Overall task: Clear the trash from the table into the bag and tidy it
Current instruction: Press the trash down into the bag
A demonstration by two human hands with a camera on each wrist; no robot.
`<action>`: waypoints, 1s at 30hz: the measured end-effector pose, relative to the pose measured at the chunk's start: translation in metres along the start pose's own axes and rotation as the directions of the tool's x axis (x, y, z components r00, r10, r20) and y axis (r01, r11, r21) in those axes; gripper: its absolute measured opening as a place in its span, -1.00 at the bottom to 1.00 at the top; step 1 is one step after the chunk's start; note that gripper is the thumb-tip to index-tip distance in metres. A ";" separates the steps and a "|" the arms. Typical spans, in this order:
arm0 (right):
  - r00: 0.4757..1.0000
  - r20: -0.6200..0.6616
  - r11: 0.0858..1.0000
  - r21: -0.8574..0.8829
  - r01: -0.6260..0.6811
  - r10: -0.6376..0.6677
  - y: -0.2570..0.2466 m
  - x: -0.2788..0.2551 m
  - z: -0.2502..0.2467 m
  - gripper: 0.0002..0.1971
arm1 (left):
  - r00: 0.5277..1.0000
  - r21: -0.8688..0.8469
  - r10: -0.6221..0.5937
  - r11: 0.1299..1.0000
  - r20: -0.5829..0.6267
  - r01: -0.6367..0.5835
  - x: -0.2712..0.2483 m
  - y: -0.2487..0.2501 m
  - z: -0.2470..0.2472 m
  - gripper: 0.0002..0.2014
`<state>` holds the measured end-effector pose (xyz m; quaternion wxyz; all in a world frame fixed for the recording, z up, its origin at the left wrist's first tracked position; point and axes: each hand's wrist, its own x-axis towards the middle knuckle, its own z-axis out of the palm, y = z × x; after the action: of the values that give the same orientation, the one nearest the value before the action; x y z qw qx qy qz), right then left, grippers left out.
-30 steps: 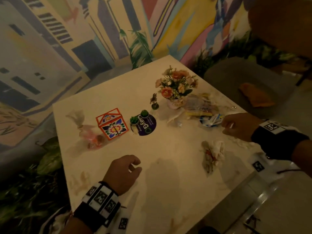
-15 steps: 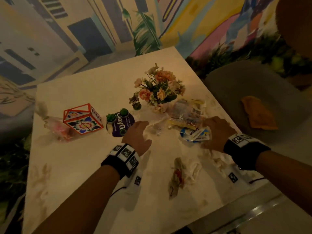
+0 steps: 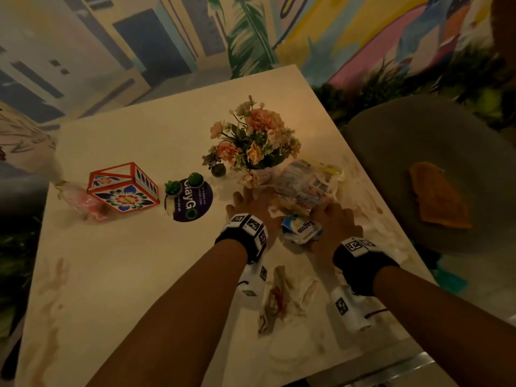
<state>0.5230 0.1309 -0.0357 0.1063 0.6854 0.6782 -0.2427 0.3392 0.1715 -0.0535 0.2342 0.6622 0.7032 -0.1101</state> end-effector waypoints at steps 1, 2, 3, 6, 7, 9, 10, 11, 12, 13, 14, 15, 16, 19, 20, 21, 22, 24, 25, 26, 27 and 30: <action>1.000 0.005 1.000 0.008 0.001 -0.001 -0.001 0.001 0.001 -0.17 | 1.000 -0.001 -0.001 1.000 -0.016 0.001 0.000 0.003 0.001 -0.29; 1.000 0.026 1.000 0.022 -0.004 0.003 -0.003 0.003 0.002 -0.14 | 1.000 -0.008 0.010 1.000 -0.024 -0.010 0.003 0.006 0.002 -0.36; 0.999 0.053 0.999 0.032 -0.010 0.008 -0.004 0.005 0.002 -0.12 | 0.999 -0.012 0.026 1.000 -0.037 -0.026 0.003 0.009 0.002 -0.43; 0.992 0.122 0.998 0.063 0.007 -0.014 -0.006 0.007 0.001 -0.13 | 0.992 -0.040 0.049 0.998 -0.117 -0.054 0.001 0.015 0.004 -0.66; 0.991 0.127 0.995 0.093 0.017 -0.029 -0.007 0.007 0.001 -0.17 | 0.991 -0.105 0.034 0.993 -0.131 -0.048 0.000 0.013 0.005 -0.72; 0.990 0.128 0.985 0.170 0.031 -0.053 -0.006 0.007 -0.002 -0.24 | 0.991 -0.237 0.005 0.971 -0.132 -0.036 -0.003 0.004 0.004 -0.80; 0.991 0.117 0.980 0.194 0.044 -0.068 -0.006 0.006 -0.003 -0.31 | 0.992 -0.262 -0.008 0.965 -0.129 -0.026 -0.003 -0.002 0.004 -0.83; 0.991 0.095 0.976 0.205 0.070 -0.091 -0.007 0.006 -0.004 -0.44 | 0.991 -0.266 -0.025 0.964 -0.135 -0.012 -0.006 -0.009 0.003 -0.86; 0.991 0.065 0.972 0.210 0.101 -0.117 -0.008 0.005 -0.004 -0.61 | 0.988 -0.272 -0.046 0.962 -0.145 0.005 -0.009 -0.016 0.002 -0.89; 0.991 0.038 0.970 0.213 0.118 -0.129 -0.009 0.005 -0.005 -0.78 | 0.984 -0.281 -0.070 0.959 -0.164 0.021 -0.013 -0.023 0.000 -0.94; 0.991 0.023 0.967 0.221 0.126 -0.134 -0.010 0.005 -0.006 -0.88 | 0.982 -0.285 -0.090 0.958 -0.165 0.040 -0.018 -0.030 -0.002 -0.96; 0.990 0.018 0.962 0.241 0.128 -0.136 -0.011 0.005 -0.005 -0.89 | 0.982 -0.275 -0.104 0.960 -0.159 0.057 -0.022 -0.037 -0.003 -0.90; 0.990 0.015 0.956 0.262 0.130 -0.138 -0.011 0.004 -0.005 -0.89 | 0.983 -0.270 -0.118 0.960 -0.138 0.078 -0.027 -0.044 -0.003 -0.87; 0.989 -0.071 0.931 0.335 0.147 -0.131 -0.011 0.001 -0.008 -0.93 | 0.984 -0.323 -0.144 0.941 -0.103 0.104 -0.040 -0.061 -0.003 -0.86; 0.986 -0.110 0.914 0.373 0.160 -0.128 -0.010 -0.002 -0.009 -0.92 | 0.983 -0.358 -0.154 0.927 -0.102 0.108 -0.043 -0.065 -0.002 -0.86; 0.981 -0.142 0.893 0.414 0.178 -0.130 -0.011 -0.005 -0.011 -0.92 | 0.982 -0.392 -0.163 0.913 -0.099 0.112 -0.045 -0.068 0.000 -0.85; 0.975 -0.169 0.875 0.440 0.203 -0.141 -0.011 -0.008 -0.011 -0.93 | 0.981 -0.431 -0.169 0.895 -0.094 0.113 -0.046 -0.069 0.001 -0.82; 0.964 -0.199 0.858 0.448 0.251 -0.178 -0.010 -0.015 -0.012 -0.93 | 0.985 -0.555 -0.168 0.824 -0.042 0.117 -0.048 -0.064 0.001 -0.59; 0.959 -0.199 0.857 0.439 0.270 -0.200 -0.010 -0.019 -0.013 -0.91 | 0.988 -0.596 -0.152 0.794 -0.008 0.118 -0.050 -0.058 -0.001 -0.41; 0.957 -0.178 0.868 0.406 0.284 -0.230 -0.009 -0.024 -0.013 -0.85 | 0.993 -0.585 -0.120 0.804 0.019 0.109 -0.053 -0.050 -0.002 -0.23; 0.955 -0.122 0.892 0.341 0.295 -0.269 -0.008 -0.030 -0.013 -0.74 | 0.996 -0.516 -0.076 0.852 0.048 0.090 -0.057 -0.041 -0.003 -0.08; 0.946 0.132 0.954 0.086 0.287 -0.297 -0.002 -0.051 -0.007 -0.27 | 0.994 -0.239 0.011 0.971 0.106 0.015 -0.070 -0.014 -0.001 0.11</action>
<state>0.5247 0.0895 -0.0053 0.0950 0.5613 0.7546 -0.3264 0.3266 0.1091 -0.0212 0.3493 0.6215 0.6987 -0.0598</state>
